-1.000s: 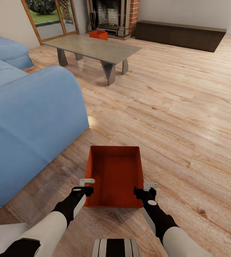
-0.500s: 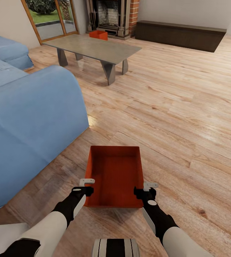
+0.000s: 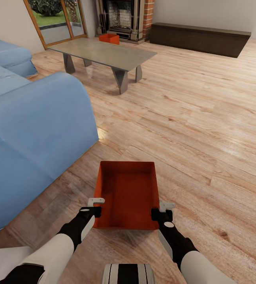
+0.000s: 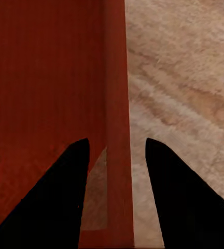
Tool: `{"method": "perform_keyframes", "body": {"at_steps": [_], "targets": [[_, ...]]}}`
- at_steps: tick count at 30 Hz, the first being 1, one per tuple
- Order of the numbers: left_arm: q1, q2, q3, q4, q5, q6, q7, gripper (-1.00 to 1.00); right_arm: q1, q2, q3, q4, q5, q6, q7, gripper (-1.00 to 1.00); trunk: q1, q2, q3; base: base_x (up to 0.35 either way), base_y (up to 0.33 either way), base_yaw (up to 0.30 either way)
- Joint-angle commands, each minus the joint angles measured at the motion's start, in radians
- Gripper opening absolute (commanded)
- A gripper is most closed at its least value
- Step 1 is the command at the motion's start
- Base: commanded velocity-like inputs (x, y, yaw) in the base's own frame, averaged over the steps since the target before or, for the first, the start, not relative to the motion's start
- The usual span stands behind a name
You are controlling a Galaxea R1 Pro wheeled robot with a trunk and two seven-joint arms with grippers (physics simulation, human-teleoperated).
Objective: Move the two storage containers from the living room to the garage. In the garage, place one container on the floor and stack the other container on top of it (either order is fine).
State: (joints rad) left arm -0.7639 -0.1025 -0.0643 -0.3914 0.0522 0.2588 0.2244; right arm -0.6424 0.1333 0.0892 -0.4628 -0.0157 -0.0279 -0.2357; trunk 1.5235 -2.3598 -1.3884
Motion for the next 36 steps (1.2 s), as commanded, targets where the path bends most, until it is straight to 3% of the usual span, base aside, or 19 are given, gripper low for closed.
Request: {"method": "perform_keyframes", "body": {"at_steps": [1,11,16,24,36], "targets": [[0.000,0.001,-0.006,-0.002,0.006,0.006,0.007,-1.00,0.000,0.000,0.006,0.002,-0.002,-0.001,-0.007,-1.00,0.000,0.000,-0.001,0.000,0.000,0.000],[0.000,0.000,-0.003,-0.009,0.007,0.005,0.009,-1.00,0.000,-0.001,0.007,0.004,0.002,0.001,-0.011,-1.00,0.000,0.000,-0.001,0.000,0.000,0.000],[0.000,-0.001,-0.002,-0.009,0.008,0.005,0.091,-1.00,0.000,-0.001,0.007,0.004,0.002,0.002,-0.011,-1.00,0.000,0.000,-0.001,0.000,0.000,0.000],[0.000,-0.001,-0.003,-0.008,0.009,0.004,0.104,-1.00,0.000,-0.001,0.007,0.004,0.002,0.000,-0.011,-1.00,0.000,0.000,-0.001,0.000,0.000,0.000],[0.000,0.001,-0.003,-0.007,0.009,0.001,0.092,-1.00,0.000,-0.001,0.011,0.003,0.002,0.002,-0.011,-1.00,-0.046,0.084,0.037,0.000,0.000,0.000]]}}
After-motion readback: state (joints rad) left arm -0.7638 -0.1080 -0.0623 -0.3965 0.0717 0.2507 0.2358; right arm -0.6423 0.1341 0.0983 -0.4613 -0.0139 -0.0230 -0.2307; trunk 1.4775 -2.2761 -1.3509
